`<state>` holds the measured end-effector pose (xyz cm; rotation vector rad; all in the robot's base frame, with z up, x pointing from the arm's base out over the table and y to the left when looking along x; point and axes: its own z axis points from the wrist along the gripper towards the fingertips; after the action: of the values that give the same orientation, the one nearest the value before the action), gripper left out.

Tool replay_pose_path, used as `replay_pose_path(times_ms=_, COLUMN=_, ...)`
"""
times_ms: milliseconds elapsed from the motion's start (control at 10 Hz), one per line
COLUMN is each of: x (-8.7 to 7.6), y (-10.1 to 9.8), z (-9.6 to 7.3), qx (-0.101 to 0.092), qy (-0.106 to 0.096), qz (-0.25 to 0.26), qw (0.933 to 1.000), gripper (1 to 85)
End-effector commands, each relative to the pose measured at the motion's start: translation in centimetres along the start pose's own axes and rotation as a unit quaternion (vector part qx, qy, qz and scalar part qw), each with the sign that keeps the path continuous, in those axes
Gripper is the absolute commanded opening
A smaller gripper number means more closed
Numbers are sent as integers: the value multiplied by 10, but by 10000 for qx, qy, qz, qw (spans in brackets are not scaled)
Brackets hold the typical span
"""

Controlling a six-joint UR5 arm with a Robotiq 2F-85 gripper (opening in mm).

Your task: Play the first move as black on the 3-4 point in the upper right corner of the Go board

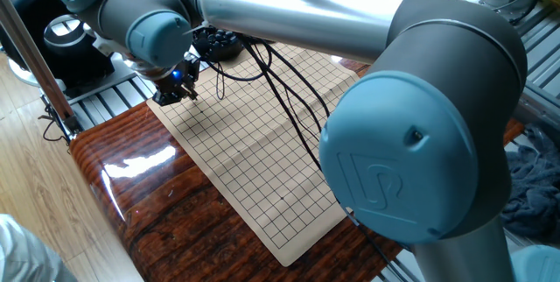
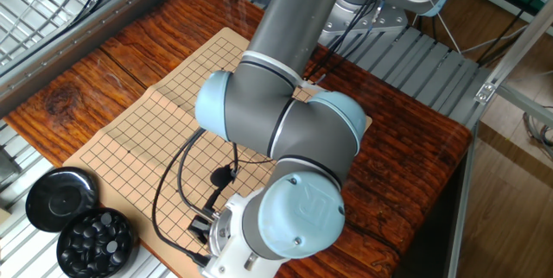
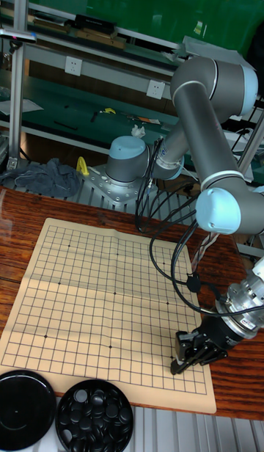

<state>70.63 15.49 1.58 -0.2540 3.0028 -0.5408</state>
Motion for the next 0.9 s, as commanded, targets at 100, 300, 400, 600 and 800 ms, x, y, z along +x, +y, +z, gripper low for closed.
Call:
replay_pose_path(times_ms=100, x=8, y=2, z=1, qx=-88, qy=144, qz=12, qw=9999, gripper=13)
replay_pose_path(times_ms=300, x=13, y=0, z=1, qx=-41, qy=244, qz=30, qw=9997, gripper=13)
replay_pose_path(times_ms=400, x=13, y=0, z=1, qx=-39, qy=237, qz=45, qw=9997, gripper=13)
replay_pose_path(times_ms=600, x=11, y=-1, z=2, qx=-19, qy=201, qz=43, qw=9998, gripper=13)
replay_pose_path(times_ms=800, x=8, y=-2, z=2, qx=-3, qy=149, qz=57, qw=9999, gripper=13)
